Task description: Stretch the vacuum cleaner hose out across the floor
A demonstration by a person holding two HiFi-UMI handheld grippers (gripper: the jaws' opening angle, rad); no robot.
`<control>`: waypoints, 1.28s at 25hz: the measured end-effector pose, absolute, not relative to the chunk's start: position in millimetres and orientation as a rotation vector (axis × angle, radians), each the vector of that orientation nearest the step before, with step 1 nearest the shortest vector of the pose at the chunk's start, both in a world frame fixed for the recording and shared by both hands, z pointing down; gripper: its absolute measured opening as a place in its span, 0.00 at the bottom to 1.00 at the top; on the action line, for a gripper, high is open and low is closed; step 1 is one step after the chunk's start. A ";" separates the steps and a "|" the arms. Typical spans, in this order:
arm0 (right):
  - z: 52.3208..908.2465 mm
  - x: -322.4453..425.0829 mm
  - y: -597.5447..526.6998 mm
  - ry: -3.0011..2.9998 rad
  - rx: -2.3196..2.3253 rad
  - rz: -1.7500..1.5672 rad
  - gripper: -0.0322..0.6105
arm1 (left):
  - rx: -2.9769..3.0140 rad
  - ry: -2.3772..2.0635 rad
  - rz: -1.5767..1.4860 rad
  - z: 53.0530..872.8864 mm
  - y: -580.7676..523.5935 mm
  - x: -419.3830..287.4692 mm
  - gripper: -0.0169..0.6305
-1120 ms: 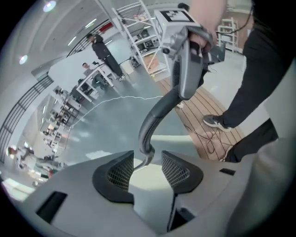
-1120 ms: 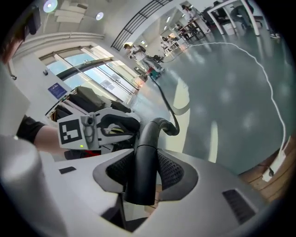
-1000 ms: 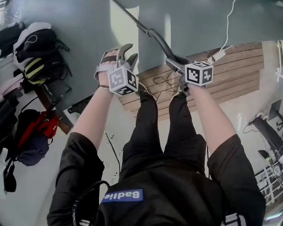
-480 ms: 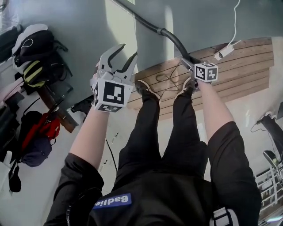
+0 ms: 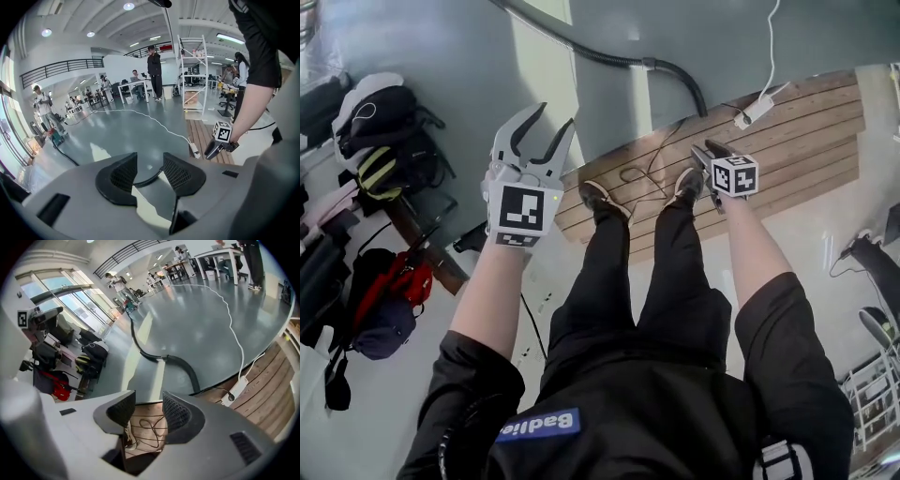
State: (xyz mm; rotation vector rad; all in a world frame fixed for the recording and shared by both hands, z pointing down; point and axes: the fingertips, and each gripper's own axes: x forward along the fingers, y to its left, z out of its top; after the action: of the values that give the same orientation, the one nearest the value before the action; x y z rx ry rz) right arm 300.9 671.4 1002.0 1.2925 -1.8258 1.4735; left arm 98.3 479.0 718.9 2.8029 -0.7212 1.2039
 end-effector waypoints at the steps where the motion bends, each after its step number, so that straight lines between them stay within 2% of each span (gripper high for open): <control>1: 985.5 295.7 674.6 -1.849 1.272 1.467 0.31 | 2.811 -0.718 1.183 707.6 483.0 104.0 0.30; 5: 891.1 263.8 673.9 -1.968 1.242 1.432 0.31 | 2.804 -0.731 1.068 650.2 503.6 113.4 0.30; 11: 746.9 213.6 679.6 -2.125 1.238 1.377 0.31 | 2.733 -0.711 0.877 550.8 553.5 92.1 0.30; 17: 539.6 127.9 646.5 -2.418 1.155 1.142 0.31 | 2.694 -0.669 0.603 446.0 597.1 34.0 0.30; 22: 419.5 50.1 623.1 -2.680 1.038 0.903 0.31 | 2.666 -0.768 0.421 390.9 606.0 -30.8 0.30; 29: 310.1 10.3 628.0 -2.925 0.669 0.622 0.31 | 2.568 -0.979 0.105 314.7 608.1 -37.2 0.22; 32: 277.7 11.5 632.6 -2.984 0.591 0.506 0.29 | 2.524 -1.046 -0.013 295.5 607.6 -32.5 0.09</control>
State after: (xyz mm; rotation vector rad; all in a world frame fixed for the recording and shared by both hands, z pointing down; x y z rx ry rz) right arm 11.5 632.6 277.7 0.5909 -2.9836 0.5058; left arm -32.5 607.6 295.5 2.5242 -1.0456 -0.0125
